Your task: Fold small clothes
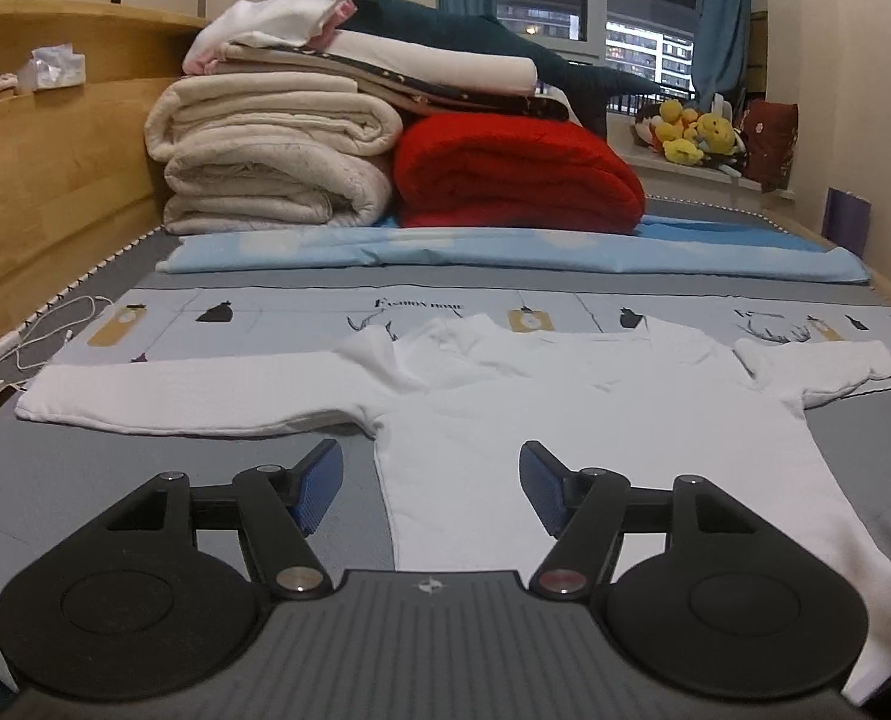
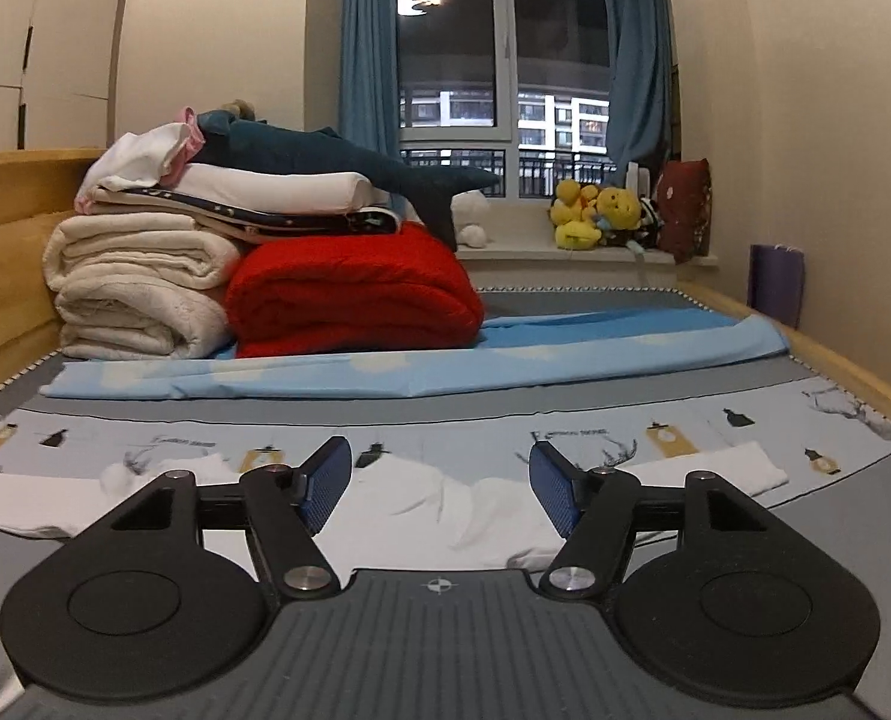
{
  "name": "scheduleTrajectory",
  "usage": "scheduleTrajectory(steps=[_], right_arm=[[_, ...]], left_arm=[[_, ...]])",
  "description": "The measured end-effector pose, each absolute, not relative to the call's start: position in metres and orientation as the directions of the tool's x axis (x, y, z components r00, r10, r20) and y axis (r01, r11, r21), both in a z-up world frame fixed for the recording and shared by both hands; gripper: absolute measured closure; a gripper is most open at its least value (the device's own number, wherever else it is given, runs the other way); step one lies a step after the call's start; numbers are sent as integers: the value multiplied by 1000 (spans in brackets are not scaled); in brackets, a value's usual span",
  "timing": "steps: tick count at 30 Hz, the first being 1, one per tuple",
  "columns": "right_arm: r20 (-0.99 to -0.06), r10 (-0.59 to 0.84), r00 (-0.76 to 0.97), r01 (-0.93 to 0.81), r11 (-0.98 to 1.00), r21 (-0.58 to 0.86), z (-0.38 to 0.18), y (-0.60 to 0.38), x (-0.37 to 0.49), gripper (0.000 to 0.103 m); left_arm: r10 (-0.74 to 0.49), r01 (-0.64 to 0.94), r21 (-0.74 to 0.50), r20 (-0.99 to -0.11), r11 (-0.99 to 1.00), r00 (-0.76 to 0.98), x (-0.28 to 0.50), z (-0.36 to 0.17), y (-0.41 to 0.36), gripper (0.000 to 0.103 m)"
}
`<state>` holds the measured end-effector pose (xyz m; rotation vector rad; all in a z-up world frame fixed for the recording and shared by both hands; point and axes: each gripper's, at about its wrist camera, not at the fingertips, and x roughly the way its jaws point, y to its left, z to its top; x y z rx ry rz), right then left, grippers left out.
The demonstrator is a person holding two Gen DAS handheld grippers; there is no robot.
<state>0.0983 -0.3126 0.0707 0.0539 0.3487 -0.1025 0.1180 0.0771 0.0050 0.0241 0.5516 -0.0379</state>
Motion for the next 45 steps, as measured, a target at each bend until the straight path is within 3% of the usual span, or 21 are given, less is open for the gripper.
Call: scheduleTrajectory(steps=[4,12,19,23,25,26,27,39,45], right_arm=[[-466,-94,880,160,982,103,42,-319,115,37],[-492,-79,867,141,986,90,31,-314,127,37],[-486,-84,870,124,991,51,30,-305,134,37],[-491,-103,865,130,991,22,27,-304,132,38],[-495,-116,861,141,990,13,25,-304,131,38],[-497,-123,859,146,989,7,25,-304,131,38],[-498,-130,857,152,988,2,25,-305,131,38],[-408,-147,901,122,989,-87,61,-272,155,39],[-368,-81,926,83,997,-12,88,-236,219,39]], left_arm=[[-15,22,7,-525,1000,851,125,7,76,32],[-22,56,45,-555,997,832,164,52,65,33],[-4,43,71,-473,997,881,247,91,62,33],[8,43,105,-440,994,898,277,69,69,38],[-4,71,123,-475,990,880,281,41,77,48],[3,86,141,-539,986,842,289,28,78,62],[26,81,159,-580,984,814,296,18,79,67],[18,5,39,-589,999,808,326,4,132,67],[20,-57,-40,-617,998,787,330,-1,153,67]])
